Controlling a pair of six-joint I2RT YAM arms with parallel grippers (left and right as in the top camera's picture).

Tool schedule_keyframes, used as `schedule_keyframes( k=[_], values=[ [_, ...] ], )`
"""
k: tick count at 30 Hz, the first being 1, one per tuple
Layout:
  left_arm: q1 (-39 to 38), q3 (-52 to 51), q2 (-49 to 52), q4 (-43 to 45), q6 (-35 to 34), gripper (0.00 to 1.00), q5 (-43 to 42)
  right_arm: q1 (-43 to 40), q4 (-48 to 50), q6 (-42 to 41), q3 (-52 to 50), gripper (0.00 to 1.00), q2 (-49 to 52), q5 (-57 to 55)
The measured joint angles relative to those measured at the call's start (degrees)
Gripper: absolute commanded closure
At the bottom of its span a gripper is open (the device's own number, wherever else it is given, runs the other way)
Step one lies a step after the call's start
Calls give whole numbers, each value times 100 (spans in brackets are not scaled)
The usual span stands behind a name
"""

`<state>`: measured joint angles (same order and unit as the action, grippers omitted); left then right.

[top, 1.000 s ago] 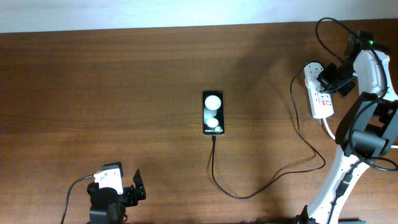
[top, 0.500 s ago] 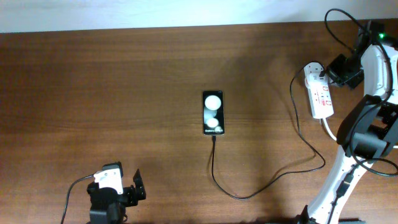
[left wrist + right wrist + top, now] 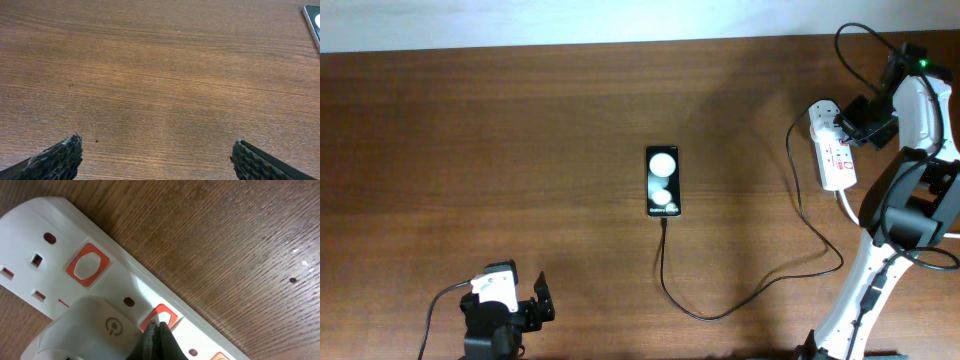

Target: Plug charger to phone and switch on socket

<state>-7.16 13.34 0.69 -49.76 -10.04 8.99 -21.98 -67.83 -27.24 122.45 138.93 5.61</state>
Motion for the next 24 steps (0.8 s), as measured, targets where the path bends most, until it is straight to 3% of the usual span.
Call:
schedule_keyframes(
  k=[24],
  values=[
    [0,0,0,0,0,1,0,136,402,-2,-273,96,-44,-496]
  ],
)
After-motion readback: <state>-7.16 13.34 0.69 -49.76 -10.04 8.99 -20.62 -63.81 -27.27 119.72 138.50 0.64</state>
